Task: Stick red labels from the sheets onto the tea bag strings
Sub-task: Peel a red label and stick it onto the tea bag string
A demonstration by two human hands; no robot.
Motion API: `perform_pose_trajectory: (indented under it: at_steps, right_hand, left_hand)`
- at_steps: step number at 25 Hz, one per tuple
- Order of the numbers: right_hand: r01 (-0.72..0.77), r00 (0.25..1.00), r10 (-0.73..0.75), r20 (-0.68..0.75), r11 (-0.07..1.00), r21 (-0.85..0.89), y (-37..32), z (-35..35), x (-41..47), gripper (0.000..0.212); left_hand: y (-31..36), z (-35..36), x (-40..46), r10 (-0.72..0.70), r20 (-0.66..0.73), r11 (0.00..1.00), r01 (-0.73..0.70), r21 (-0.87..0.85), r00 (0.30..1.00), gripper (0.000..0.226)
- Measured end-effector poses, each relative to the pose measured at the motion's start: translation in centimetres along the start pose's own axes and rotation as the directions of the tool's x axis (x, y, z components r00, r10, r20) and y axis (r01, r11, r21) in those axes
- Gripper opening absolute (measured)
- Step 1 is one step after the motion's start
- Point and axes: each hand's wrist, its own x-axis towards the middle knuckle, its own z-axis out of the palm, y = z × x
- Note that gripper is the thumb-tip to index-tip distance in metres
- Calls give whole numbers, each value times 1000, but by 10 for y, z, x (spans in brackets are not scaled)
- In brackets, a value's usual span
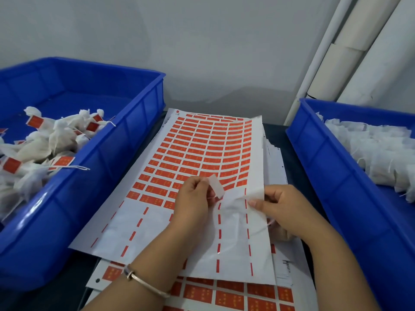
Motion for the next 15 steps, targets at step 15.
perform_pose_trajectory:
  at_steps: [15]
  right_hand:
    - [-74,994,83,-69,989,125,-51,-12,-13,43]
  left_hand:
    - [-13,1,31,-103,-85,985,90,-146,991,23]
